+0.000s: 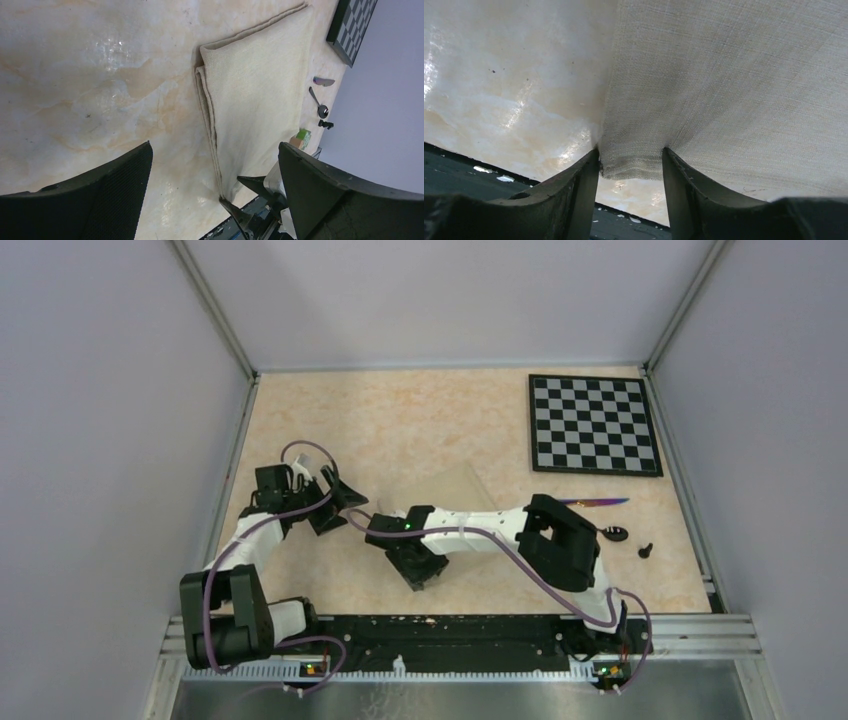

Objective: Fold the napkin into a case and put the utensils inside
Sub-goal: Pick up the lower triangle-folded napkin from the center of the board.

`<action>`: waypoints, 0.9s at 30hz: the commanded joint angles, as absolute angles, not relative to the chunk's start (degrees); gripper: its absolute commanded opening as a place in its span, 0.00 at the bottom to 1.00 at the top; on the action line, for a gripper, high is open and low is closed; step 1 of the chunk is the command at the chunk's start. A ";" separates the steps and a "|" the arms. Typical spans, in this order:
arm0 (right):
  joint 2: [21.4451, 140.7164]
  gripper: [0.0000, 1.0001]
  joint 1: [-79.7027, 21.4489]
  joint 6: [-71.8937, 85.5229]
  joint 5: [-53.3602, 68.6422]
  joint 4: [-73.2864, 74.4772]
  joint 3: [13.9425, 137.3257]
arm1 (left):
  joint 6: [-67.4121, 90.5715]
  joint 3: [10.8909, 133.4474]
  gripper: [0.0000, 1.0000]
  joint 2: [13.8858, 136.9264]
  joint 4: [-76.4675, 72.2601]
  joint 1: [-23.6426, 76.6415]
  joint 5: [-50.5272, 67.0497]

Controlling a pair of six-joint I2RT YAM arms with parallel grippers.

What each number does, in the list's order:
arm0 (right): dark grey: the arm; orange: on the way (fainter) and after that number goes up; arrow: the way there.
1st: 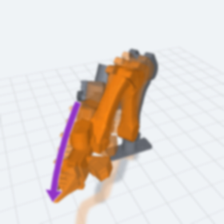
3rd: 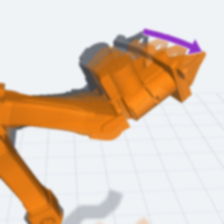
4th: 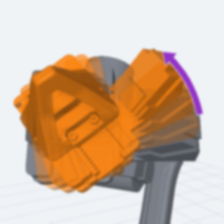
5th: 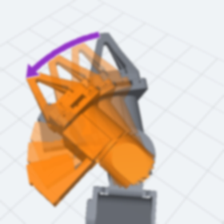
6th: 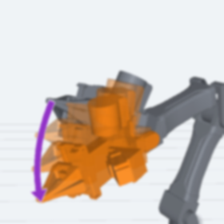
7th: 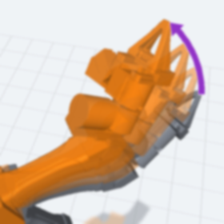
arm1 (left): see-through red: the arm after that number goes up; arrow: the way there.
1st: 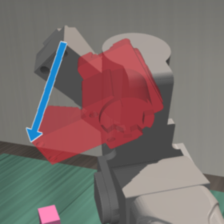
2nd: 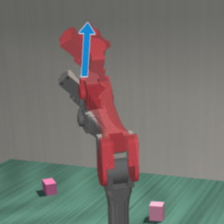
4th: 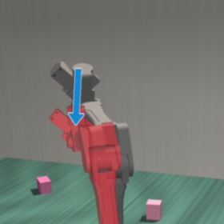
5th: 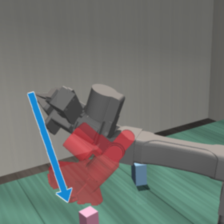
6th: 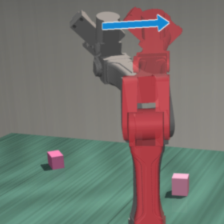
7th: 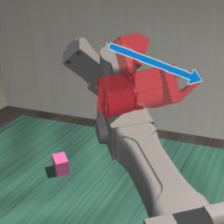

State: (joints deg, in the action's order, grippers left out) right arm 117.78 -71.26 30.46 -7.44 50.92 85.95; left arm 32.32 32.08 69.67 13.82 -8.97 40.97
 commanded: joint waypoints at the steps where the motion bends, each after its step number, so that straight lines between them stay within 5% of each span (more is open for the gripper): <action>1: 122.07 0.43 -72.30 32.37 -11.15 48.30 83.60 | 30.81 33.61 0.99 68.86 13.14 -9.50 43.32; 8: 121.24 0.01 -72.26 31.94 -14.56 46.75 81.89 | 30.67 33.01 0.99 69.12 12.65 -9.56 45.57; 15: 111.27 0.00 -71.58 30.98 -13.62 42.02 79.67 | 33.09 30.07 0.99 69.17 9.12 -7.74 48.80; 27: 89.94 0.00 -63.62 37.65 -0.39 18.84 57.12 | 53.98 19.73 0.99 70.82 -14.07 6.79 45.39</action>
